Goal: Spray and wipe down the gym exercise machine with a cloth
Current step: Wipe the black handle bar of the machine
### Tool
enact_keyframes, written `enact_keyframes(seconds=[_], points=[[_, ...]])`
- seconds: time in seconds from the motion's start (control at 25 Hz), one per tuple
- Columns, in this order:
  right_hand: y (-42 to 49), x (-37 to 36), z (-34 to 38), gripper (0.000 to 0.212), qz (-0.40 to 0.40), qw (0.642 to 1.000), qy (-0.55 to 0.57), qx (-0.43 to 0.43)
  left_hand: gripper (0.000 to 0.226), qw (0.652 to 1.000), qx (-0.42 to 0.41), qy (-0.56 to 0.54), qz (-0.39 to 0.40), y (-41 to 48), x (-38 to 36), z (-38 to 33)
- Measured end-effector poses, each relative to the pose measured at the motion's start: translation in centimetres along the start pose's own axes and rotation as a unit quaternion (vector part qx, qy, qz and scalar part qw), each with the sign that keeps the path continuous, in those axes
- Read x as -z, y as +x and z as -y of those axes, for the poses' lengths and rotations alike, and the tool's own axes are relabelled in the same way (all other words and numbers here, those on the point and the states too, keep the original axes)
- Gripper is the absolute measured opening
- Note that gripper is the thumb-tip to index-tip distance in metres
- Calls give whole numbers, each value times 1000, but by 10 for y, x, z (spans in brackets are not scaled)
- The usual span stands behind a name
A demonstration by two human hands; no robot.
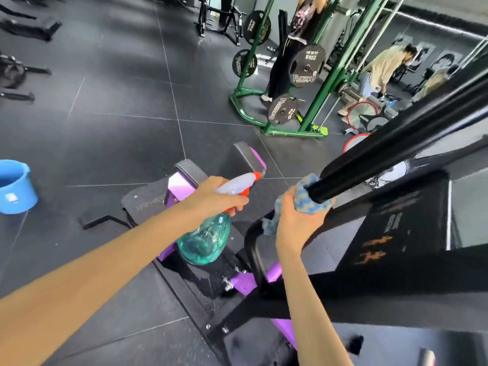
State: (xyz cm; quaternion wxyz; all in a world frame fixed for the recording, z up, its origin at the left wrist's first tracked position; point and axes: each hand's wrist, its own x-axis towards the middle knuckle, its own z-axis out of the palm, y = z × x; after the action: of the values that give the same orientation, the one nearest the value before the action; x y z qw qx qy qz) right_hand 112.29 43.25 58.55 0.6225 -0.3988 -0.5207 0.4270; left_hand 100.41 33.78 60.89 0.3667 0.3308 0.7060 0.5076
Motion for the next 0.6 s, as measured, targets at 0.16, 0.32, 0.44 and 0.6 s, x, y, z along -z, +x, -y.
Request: enact_keyframes(seconds=[0.16,0.32,0.44,0.6], points=[[-38,7,-119,42,155,953,-209,-155,27,1000,19,-14,12,5,-2,29],[-43,15,-160,47,189,892,-404,-69,12,999,50,11,10,6,-4,57],[-43,25,-167,54,208,862,-461,-43,8,998,56,20,-12,3,-10,68],[-51,47,-180,38,185,842,-497,-105,11,999,46,-12,-6,-8,-20,68]])
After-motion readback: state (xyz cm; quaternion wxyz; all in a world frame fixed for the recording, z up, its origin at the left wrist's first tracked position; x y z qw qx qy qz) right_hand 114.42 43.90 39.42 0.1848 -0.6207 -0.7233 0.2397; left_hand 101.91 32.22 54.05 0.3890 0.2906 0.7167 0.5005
